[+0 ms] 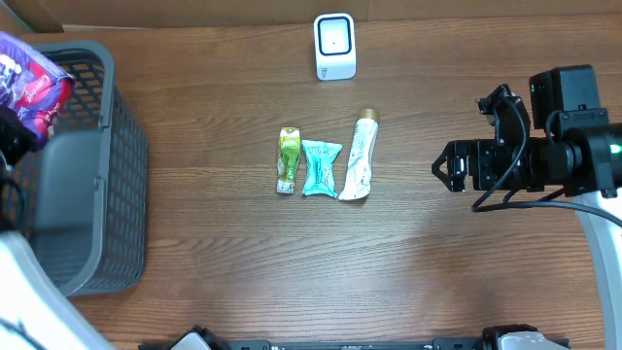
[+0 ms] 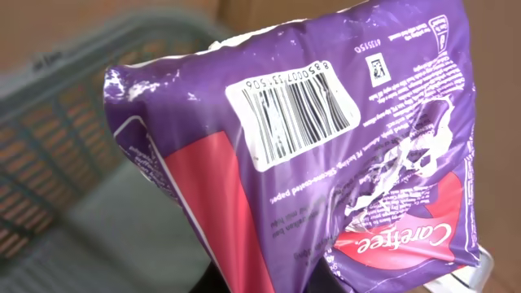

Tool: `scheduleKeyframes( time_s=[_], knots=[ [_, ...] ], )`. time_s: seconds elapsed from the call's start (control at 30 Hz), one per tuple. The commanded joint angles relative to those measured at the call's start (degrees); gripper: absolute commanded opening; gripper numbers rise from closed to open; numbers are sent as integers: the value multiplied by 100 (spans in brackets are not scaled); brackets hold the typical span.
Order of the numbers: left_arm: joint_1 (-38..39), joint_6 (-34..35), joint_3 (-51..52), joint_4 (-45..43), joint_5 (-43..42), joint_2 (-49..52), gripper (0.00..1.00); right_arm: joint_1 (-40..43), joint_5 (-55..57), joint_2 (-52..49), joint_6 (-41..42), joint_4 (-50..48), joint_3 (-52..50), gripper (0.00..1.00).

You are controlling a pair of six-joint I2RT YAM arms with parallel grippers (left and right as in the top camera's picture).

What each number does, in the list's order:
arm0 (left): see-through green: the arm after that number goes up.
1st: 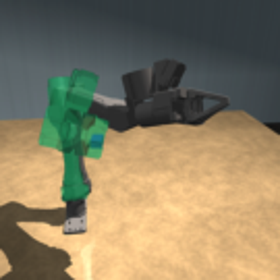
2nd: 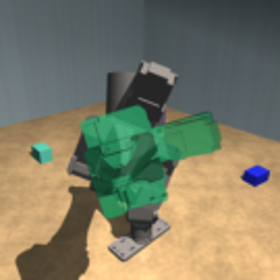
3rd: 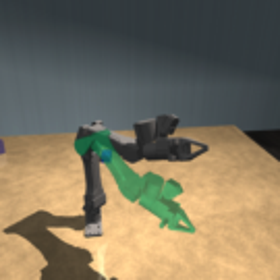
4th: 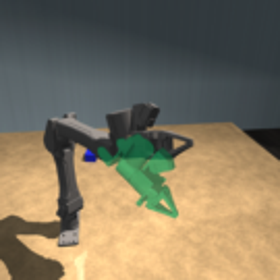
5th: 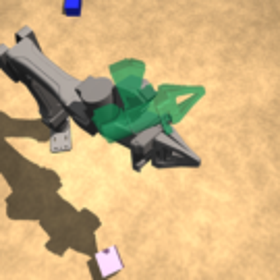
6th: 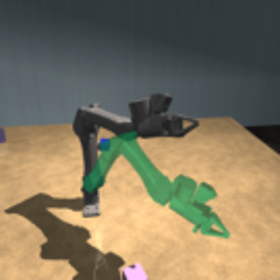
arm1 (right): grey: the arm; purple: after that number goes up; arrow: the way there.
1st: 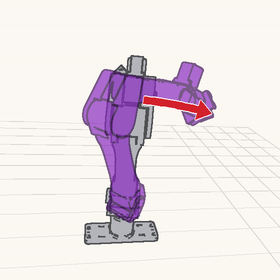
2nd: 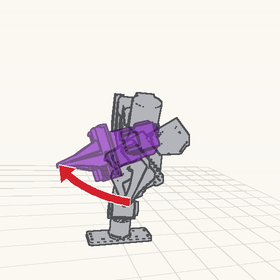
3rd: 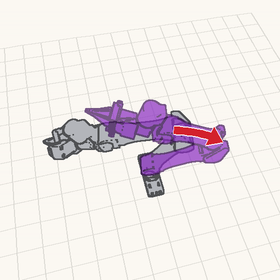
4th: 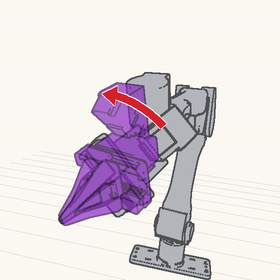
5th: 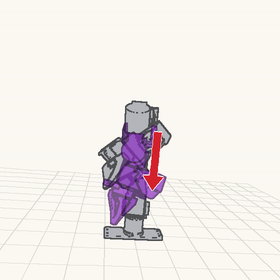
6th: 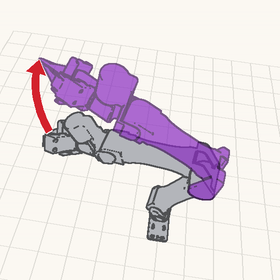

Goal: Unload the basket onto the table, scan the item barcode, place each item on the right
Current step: 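Carry the purple pack out and lower it beside the other items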

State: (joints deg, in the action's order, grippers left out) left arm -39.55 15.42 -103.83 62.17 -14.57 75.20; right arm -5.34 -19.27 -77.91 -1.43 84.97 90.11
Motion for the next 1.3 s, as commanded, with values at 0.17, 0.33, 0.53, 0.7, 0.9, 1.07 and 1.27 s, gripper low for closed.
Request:
scheduleKeyframes(
  time_s=[0.17, 0.33, 0.53, 0.7, 0.9, 1.07, 1.27],
  knots=[
    [1716, 103, 337, 1158, 413, -271, 4, -28, -57, 42, 11, -96, 85, 100],
    [2909, 1228, 1602, 684, 1550, -114, 4, -28, -55, 42, 11, -92, 85, 100],
    [3954, 2391, 3359, -870, 1899, 286, 4, -28, -55, 42, 11, -68, 85, 100],
    [4616, 2879, 4264, -2472, 2323, 1010, 4, -28, -55, 42, 11, -66, 85, 100],
    [4946, 3609, 4374, -2966, 2876, 2179, 4, -28, -57, 42, 11, -63, 85, 100],
    [5007, 4133, 4374, -2966, 2396, 2798, 4, -28, -55, 42, 11, -68, 85, 100],
    [5342, 3480, 4332, -3222, 1517, 2876, 4, -28, -57, 42, 11, -142, 85, 100]
  ],
)
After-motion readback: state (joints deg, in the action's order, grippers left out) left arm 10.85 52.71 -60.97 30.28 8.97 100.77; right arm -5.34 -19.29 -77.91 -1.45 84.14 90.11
